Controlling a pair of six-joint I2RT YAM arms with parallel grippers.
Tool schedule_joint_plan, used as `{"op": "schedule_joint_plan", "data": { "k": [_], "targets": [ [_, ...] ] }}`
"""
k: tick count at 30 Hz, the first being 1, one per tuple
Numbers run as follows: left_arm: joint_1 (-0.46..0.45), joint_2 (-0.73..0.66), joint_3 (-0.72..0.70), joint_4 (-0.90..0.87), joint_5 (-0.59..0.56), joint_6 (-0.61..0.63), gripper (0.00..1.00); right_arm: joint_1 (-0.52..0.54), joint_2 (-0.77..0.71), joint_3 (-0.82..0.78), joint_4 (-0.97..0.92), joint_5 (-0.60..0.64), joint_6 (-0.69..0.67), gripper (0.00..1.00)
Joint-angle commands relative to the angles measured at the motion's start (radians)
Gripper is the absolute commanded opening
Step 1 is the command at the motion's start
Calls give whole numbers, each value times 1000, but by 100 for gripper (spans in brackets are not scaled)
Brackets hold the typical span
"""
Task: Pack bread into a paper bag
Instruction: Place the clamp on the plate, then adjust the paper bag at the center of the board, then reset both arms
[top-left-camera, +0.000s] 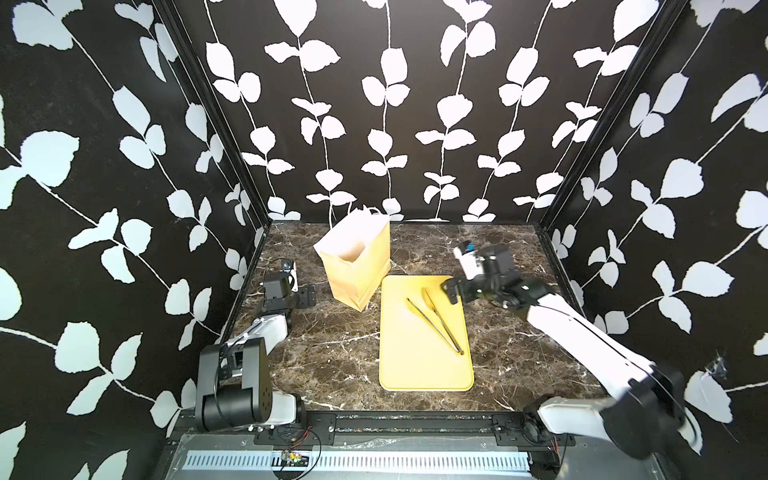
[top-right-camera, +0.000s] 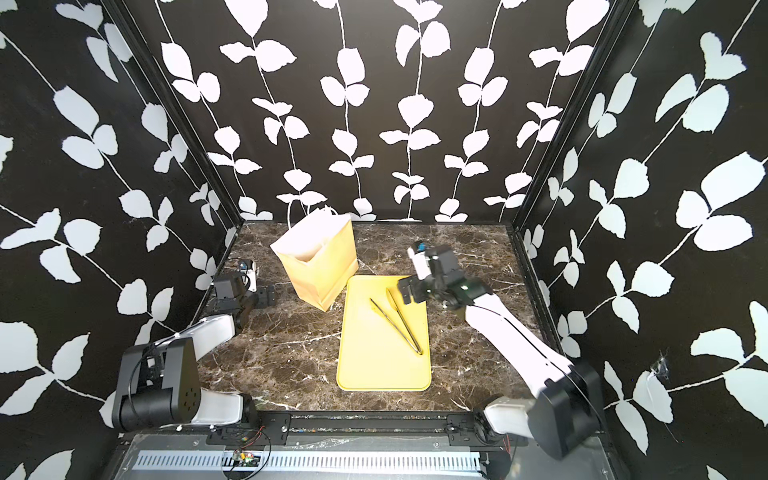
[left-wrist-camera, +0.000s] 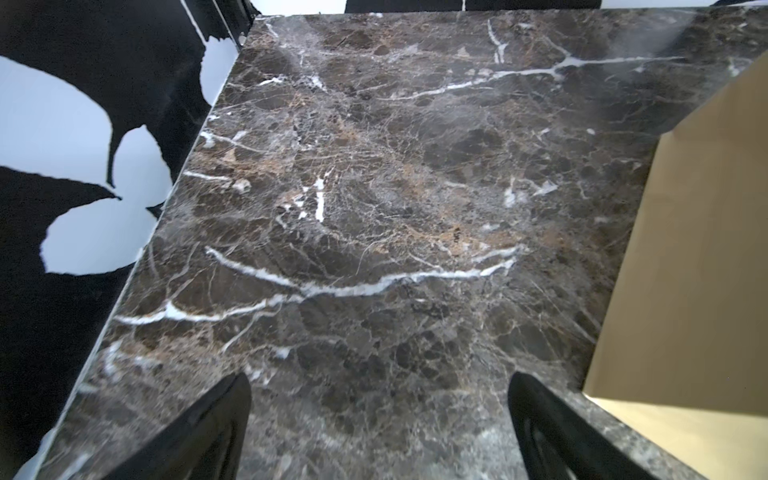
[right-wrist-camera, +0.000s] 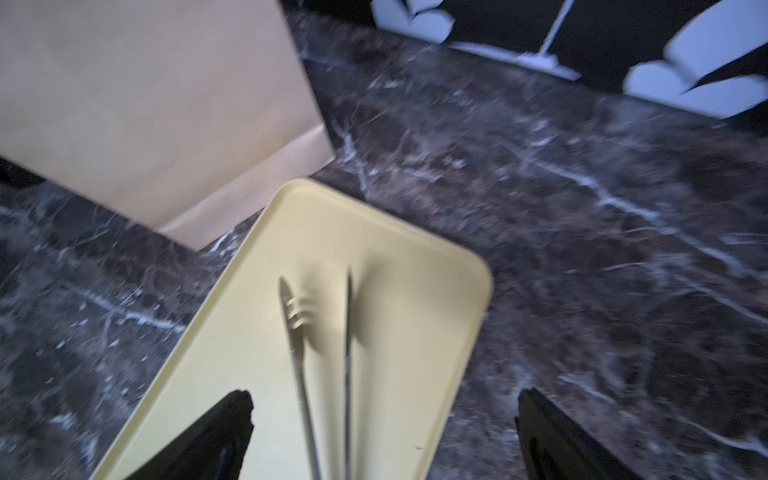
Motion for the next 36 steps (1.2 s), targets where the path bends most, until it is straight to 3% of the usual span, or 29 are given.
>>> {"op": "schedule_joint_plan", "data": {
  "k": [1, 4, 6, 11, 18, 22, 24, 25, 26, 28, 30, 31, 36],
  "targets": [
    [6, 45, 12, 109, 92, -2, 98, -95, -1, -176, 176, 148, -87, 100],
    [6, 86, 15, 175, 197, -34, 99, -200, 30, -259, 270, 114, -98, 100],
    [4, 111, 1, 258, 189, -81, 98, -263, 75, -297, 329, 85, -99, 100],
    [-19, 148, 18, 267, 276, -18, 98, -363, 171, -367, 510, 51, -69, 100],
    [-106, 106, -75, 385, 139, 51, 98, -406, 255, -407, 803, 88, -121, 100],
    [-124, 100, -125, 456, 82, 58, 99, -413, 317, -391, 854, 64, -131, 100],
    [-131, 164, -199, 671, 32, 40, 98, -415, 308, -395, 854, 67, -132, 100],
    [-131, 157, -194, 679, 18, 36, 98, -416, 302, -412, 871, 68, -131, 100],
    [-133, 120, -166, 538, 4, 39, 99, -416, 286, -429, 884, 72, -129, 100],
    [-142, 156, -181, 635, -13, 43, 98, -416, 267, -497, 986, 86, -125, 99],
    [-142, 130, -169, 553, -16, 42, 98, -417, 274, -582, 1153, 90, -125, 99],
    [-142, 146, -176, 597, -14, 43, 98, -417, 302, -624, 1271, 92, -120, 99],
    [-142, 140, -178, 598, -13, 43, 98, -419, 297, -600, 1198, 116, -112, 99]
  ]
}}
